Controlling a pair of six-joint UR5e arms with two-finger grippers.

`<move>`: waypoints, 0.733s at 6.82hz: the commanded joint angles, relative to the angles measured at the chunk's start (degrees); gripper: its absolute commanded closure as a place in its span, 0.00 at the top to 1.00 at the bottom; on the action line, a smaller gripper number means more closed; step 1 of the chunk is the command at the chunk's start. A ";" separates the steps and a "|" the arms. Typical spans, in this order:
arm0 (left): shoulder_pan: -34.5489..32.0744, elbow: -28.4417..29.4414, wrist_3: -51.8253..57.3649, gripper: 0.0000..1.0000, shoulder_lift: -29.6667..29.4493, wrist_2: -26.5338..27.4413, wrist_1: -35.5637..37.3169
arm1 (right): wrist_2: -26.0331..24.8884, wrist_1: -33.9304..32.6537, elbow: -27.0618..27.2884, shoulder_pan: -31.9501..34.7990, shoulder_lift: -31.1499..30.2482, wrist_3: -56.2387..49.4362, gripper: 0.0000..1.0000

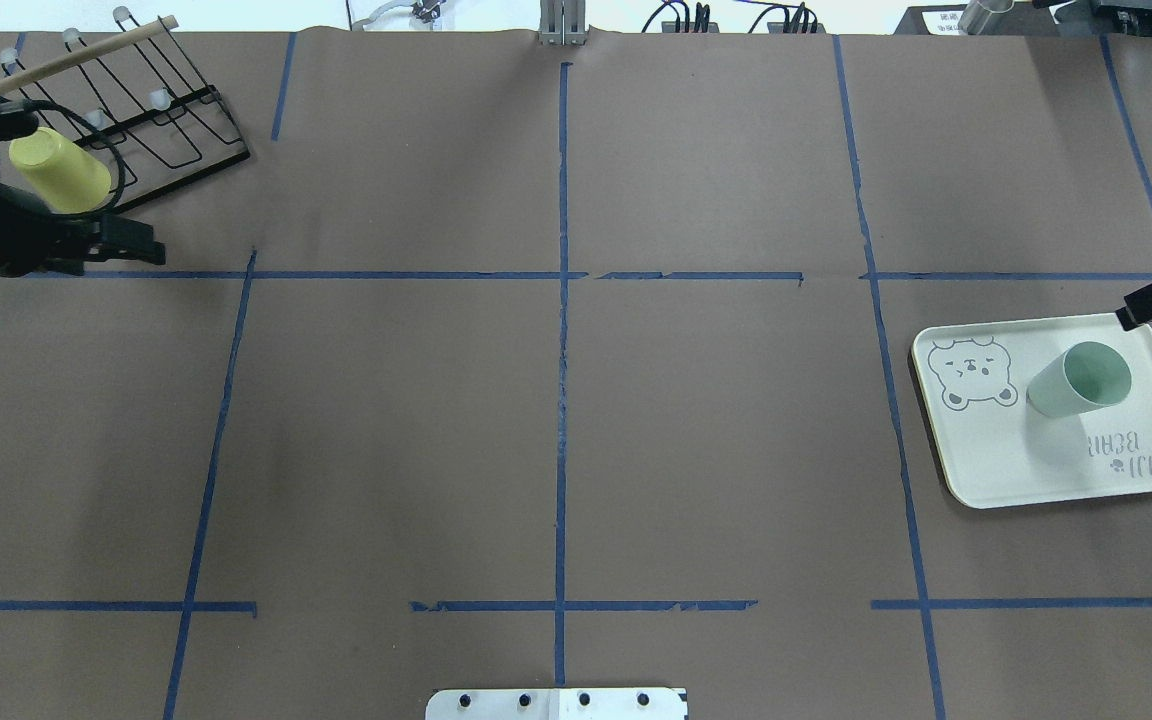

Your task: Left arm grabs green cup and hands to right arm on tray

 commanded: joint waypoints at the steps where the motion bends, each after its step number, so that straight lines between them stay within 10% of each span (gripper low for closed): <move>1: -7.16 -5.54 21.89 1.00 10.35 -3.96 6.36 | 1.89 -9.06 -2.28 9.95 -0.22 -16.08 1.00; 5: -30.92 -4.50 64.59 1.00 12.43 -14.71 39.24 | 1.89 -8.65 -11.26 16.14 -3.38 -27.50 1.00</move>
